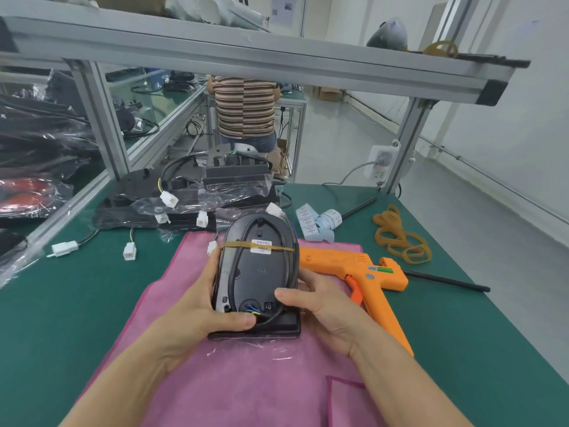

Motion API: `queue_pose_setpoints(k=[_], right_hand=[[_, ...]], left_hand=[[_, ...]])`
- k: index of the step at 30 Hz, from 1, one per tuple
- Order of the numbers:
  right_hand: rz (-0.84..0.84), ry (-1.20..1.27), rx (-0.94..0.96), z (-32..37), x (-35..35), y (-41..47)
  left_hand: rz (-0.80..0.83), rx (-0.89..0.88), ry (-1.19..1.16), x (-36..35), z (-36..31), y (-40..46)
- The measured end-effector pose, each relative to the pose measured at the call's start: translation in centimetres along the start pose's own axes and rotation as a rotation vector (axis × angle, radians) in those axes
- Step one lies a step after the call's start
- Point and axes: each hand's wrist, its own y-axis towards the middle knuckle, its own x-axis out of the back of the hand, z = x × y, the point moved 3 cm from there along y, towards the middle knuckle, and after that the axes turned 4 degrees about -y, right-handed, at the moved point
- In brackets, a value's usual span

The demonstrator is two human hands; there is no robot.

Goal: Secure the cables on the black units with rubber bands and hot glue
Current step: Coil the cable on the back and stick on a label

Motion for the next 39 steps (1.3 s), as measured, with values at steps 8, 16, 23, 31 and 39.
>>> queue_pose_setpoints(k=[8,16,23,31,39], right_hand=[[-0.075,0.006,0.039,-0.6,0.3,0.6],[-0.018,0.049,0.0,-0.9,0.0,0.4],[0.001,-0.263,0.015,0.4,0.6,0.5],[-0.865,-1.261,0.171,7.7,12.1,2.2],[-0.962,-1.603,-0.356,5.7,20.9,4.0]], left_hand=[[0.032,-0.061,0.159,-0.2,0.8,-0.1],[-0.066,0.091,-0.066,0.6,1.8,0.5],[-0.114,0.109,-0.193,1.0,1.8,1.0],[-0.111,0.134,-0.242,1.4,1.0,0.5],[-0.106,0.223,-0.263,-0.3,0.3,0.1]])
